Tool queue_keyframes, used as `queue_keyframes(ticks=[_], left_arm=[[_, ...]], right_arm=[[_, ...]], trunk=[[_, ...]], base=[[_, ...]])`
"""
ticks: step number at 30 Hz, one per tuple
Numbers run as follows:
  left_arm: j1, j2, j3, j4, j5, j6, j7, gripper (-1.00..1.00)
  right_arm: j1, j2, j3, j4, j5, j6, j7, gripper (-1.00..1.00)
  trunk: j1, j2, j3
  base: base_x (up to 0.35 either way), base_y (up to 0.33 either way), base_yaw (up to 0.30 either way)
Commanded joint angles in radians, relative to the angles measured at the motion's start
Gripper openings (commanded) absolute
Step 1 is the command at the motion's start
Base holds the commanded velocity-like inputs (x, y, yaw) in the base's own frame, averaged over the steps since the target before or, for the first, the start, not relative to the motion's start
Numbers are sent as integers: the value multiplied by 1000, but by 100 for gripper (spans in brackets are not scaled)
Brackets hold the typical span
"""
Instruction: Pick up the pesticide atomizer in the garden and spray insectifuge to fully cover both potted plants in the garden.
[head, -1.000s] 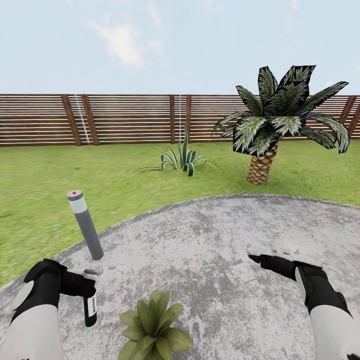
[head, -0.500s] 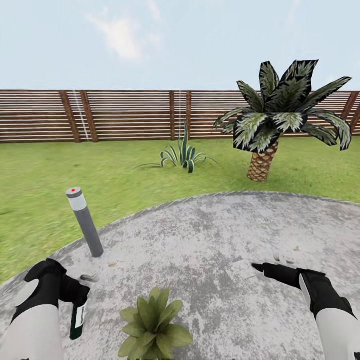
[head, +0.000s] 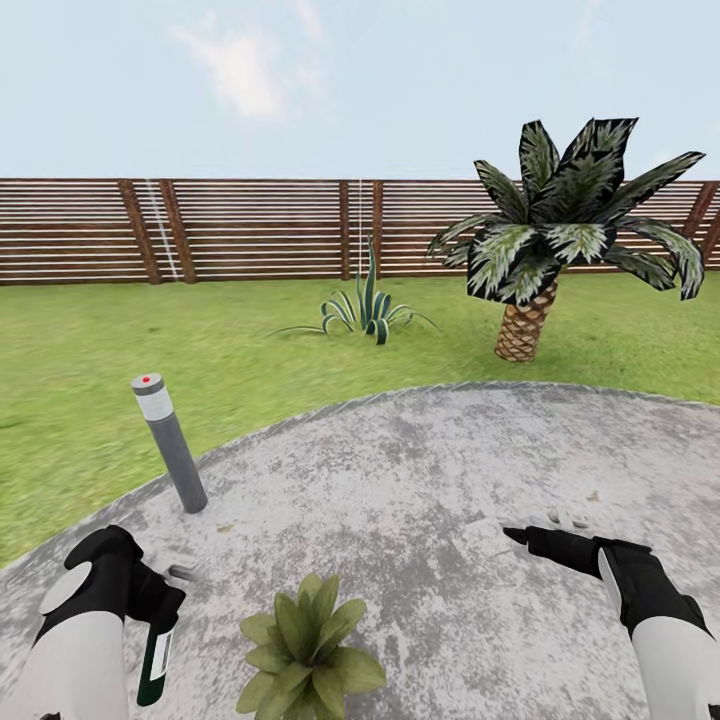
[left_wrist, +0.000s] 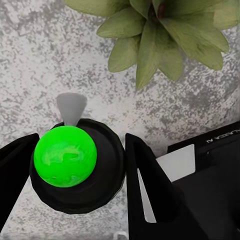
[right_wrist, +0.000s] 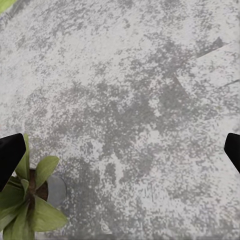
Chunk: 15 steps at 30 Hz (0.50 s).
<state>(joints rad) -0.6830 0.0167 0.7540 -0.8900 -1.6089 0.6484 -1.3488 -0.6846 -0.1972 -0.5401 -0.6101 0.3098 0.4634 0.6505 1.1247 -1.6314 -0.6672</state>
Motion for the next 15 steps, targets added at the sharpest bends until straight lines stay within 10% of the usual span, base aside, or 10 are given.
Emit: queue_keyframes(ticks=[1,15], left_arm=[[-1,-1,2,0,-5,10,-7,-100],[-1,0,3,-1,-5,11,-7,-100]], right_arm=[[-1,1,-6,-1,10,3,8,100],[-1,1,-6,1,11,3,6,100]], trunk=[[0,-1,-2],[0,-1,-24]], base=[[0,0,0],[0,0,0]])
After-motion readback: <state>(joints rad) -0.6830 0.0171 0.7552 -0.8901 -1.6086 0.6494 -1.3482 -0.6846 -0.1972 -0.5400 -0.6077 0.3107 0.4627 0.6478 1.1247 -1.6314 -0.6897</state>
